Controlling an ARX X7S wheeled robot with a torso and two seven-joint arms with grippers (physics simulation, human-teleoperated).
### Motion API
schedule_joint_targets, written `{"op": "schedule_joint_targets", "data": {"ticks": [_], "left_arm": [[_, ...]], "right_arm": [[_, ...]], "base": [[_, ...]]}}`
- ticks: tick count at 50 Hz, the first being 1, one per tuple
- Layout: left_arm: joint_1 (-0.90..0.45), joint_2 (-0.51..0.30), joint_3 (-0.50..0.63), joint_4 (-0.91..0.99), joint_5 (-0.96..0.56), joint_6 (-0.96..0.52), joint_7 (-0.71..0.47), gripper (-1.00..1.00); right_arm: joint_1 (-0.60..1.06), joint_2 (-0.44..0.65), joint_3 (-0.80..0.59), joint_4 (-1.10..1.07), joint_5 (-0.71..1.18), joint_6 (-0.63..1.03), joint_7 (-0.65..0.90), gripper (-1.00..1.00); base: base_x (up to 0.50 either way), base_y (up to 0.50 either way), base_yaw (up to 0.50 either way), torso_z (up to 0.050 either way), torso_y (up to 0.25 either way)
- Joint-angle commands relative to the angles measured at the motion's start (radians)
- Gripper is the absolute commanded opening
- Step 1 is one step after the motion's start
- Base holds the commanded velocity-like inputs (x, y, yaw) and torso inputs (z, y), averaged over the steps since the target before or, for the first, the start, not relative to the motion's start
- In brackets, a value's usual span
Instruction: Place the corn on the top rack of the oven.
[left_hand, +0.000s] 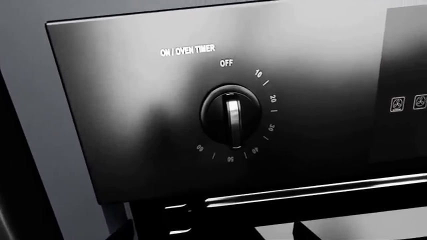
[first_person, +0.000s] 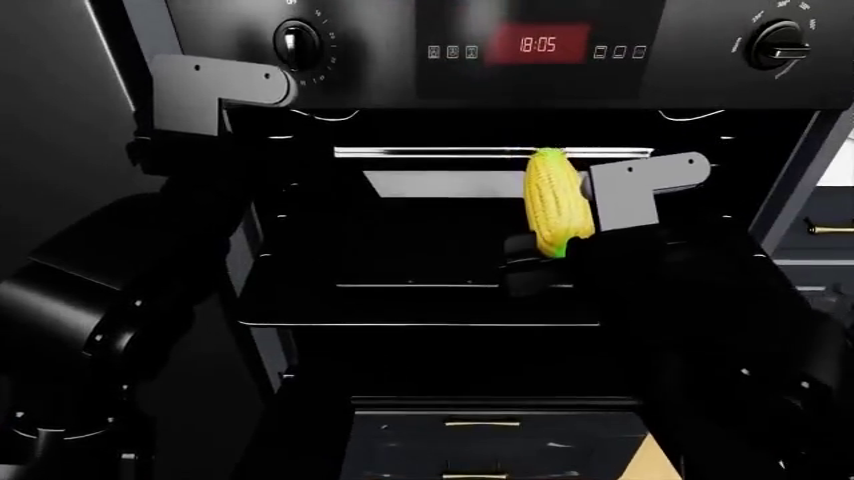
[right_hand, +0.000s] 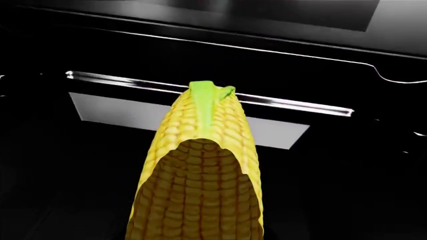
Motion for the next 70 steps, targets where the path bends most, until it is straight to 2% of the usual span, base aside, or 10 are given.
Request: {"op": "schedule_joint_targets", "data": {"ticks": [1, 34, 70], "left_arm": [[-0.003, 0.000, 0.003, 0.000, -0.004, 0.002, 0.000, 1.00], [0.012, -0.005, 0.018, -0.021, -0.004, 0.035, 0.004, 1.00], [0.017, -0.013, 0.025, -0.025, -0.012, 0.043, -0.001, 1.00]], "right_arm": [[0.000, -0.018, -0.007, 0.078, -0.059, -0.026, -0.058, -1.00], [0.049, -0.130, -0.061, 0.422, -0.182, -0.144, -0.239, -1.00], [0.122, -0.213, -0.087, 0.610, -0.229, -0.194, -0.329, -1.00]], "base": [[0.00, 0.00, 0.00, 0.000, 0.000], [0.00, 0.00, 0.00, 0.000, 0.000], [0.00, 0.00, 0.00, 0.000, 0.001]]}}
